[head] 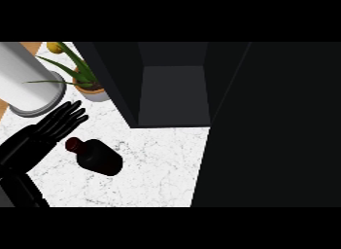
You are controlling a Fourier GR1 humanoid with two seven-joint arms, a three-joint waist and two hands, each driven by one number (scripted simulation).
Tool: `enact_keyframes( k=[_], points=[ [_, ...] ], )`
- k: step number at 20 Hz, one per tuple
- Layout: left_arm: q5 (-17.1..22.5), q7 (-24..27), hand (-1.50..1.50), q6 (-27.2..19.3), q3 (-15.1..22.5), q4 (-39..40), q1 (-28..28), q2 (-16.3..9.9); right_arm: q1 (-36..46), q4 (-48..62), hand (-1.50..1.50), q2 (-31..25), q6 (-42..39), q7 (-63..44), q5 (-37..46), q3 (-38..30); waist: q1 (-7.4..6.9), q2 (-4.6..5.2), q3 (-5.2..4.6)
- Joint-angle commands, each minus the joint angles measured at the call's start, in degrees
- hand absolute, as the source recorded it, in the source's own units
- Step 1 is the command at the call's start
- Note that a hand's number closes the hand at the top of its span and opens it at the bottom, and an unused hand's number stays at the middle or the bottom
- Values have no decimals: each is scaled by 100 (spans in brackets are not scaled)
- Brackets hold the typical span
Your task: Pick up the wine, place it into the cabinet and close the cabinet
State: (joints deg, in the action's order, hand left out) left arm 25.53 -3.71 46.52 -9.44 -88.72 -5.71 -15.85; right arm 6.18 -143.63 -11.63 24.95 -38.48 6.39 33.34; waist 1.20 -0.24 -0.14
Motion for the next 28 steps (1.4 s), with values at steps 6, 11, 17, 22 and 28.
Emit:
enact_keyframes(
  k=[6,11,17,22,28],
  points=[
    [-1414,1346,-150,464,-51,1201,-126,53,-312,-850,-150,-397,155,-12,809,382,14,6,2],
    [-2087,1977,-150,231,-25,2227,-643,105,-301,-899,-150,-448,346,-171,911,609,68,11,-2],
    [-2579,2705,-150,-15,184,2573,-577,170,-54,-779,-150,-496,528,-200,944,519,1,6,2],
    [-2863,3410,-150,0,149,3635,-923,-167,-65,-913,-150,-644,622,-217,1027,807,105,3,-8],
    [-2880,3561,-150,112,500,4353,-1123,104,5,-801,-150,-837,696,-102,774,653,112,13,-6]
  ],
)
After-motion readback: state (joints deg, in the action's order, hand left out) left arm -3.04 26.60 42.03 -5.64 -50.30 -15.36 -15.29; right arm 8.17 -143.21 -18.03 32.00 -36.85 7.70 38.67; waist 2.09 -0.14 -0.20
